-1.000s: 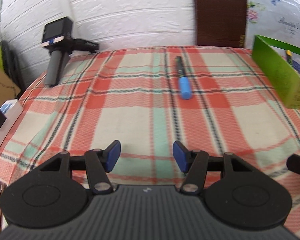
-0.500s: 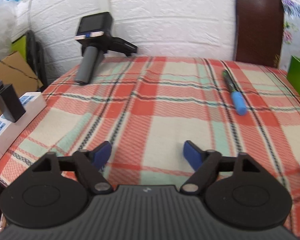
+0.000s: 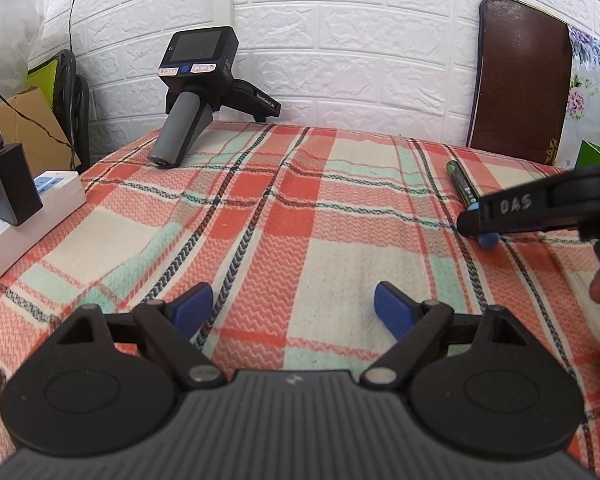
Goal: Organize objects
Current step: 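Withdraw both grippers from the green box toward the blue-capped marker, then grasp the blue-capped black marker by its cap with the right gripper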
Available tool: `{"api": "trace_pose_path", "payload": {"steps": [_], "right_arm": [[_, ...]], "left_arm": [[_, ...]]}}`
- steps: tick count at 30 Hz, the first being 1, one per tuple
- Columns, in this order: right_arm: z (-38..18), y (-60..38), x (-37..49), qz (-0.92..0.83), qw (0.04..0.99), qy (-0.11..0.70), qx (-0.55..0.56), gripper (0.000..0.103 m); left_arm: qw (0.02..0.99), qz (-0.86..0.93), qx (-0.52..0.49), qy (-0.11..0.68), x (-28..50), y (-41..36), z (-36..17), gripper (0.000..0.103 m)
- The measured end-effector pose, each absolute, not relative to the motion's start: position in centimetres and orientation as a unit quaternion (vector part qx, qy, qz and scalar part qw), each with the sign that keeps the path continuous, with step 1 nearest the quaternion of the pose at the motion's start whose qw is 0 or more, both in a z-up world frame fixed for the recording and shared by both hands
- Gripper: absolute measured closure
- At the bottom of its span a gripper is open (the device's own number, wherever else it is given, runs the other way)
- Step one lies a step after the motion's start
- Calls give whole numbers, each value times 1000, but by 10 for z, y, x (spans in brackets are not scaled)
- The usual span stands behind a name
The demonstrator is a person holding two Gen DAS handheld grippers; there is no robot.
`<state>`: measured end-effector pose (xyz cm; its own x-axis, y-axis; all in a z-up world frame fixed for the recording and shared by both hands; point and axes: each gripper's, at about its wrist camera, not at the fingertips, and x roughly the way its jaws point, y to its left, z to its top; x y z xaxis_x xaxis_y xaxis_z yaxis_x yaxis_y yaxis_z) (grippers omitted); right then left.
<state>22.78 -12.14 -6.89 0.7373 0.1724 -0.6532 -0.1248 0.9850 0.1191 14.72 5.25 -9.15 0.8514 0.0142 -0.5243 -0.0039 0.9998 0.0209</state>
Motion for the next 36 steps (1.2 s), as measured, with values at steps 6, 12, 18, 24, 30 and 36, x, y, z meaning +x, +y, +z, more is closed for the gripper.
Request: {"api": "trace_pose_path", "payload": {"steps": [6,12,18,24,30,36], "right_arm": [[-70,-121,199,108,932,345,-22,83],[-69,-132,138,125,931,339,-43,83],[-67,-163,86,121,929,350,-21,83],[-67,-192,39,102,930,353,16,83],[-67,-198,19,103,931,350,14,83],[-71,-204,11,105,933,343,32,83]], "left_arm": [[962,5,10,272,147,52,-91,13],[962,6,11,273,147,52,-91,12],[962,10,16,274,147,51,-92,11],[961,19,21,276,146,52,-92,7],[956,42,32,288,140,46,-88,6],[930,-36,-62,361,117,23,-62,15]]}}
